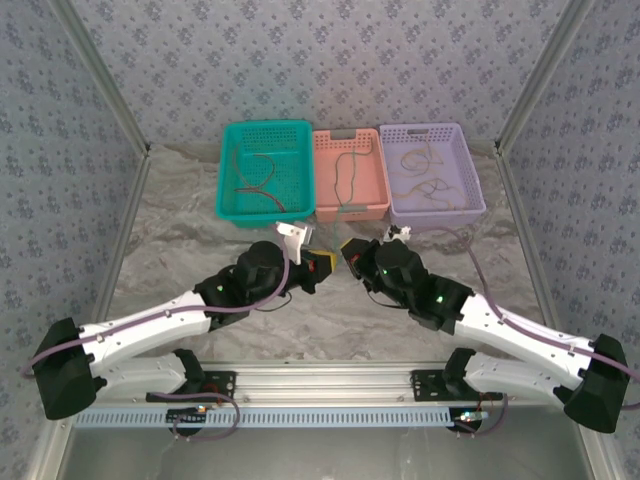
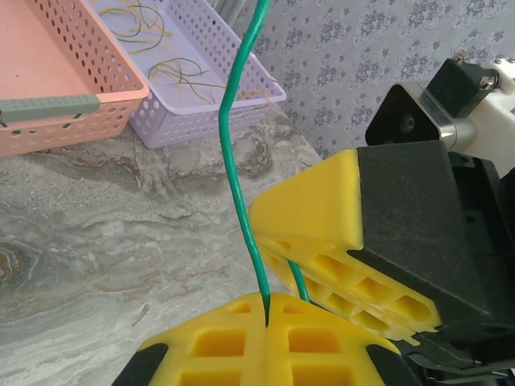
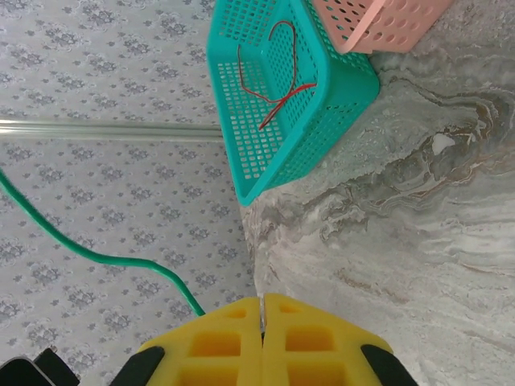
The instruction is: Untangle the cables
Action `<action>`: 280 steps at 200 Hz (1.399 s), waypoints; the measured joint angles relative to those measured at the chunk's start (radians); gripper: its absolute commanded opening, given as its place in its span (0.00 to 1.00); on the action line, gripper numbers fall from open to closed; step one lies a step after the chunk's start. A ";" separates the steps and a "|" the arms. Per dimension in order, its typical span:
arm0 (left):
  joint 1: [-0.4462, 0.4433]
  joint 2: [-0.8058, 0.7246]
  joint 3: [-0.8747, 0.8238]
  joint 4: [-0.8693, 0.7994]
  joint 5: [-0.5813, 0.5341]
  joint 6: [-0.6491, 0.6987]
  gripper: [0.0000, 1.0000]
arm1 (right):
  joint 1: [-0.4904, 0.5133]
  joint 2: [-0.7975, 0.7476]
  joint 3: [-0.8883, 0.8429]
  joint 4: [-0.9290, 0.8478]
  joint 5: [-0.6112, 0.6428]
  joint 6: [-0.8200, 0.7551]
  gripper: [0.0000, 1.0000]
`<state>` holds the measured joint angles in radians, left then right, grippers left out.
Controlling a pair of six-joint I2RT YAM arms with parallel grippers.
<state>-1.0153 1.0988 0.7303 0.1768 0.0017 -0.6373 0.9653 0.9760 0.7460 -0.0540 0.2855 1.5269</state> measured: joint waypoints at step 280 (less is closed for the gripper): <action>0.195 0.052 0.246 -0.226 0.008 -0.055 0.00 | 0.056 -0.125 -0.194 0.111 0.155 -0.045 0.00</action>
<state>-0.8204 1.1511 0.9760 -0.0490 0.0101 -0.6926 1.0218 0.8513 0.5518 0.0574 0.4404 1.4818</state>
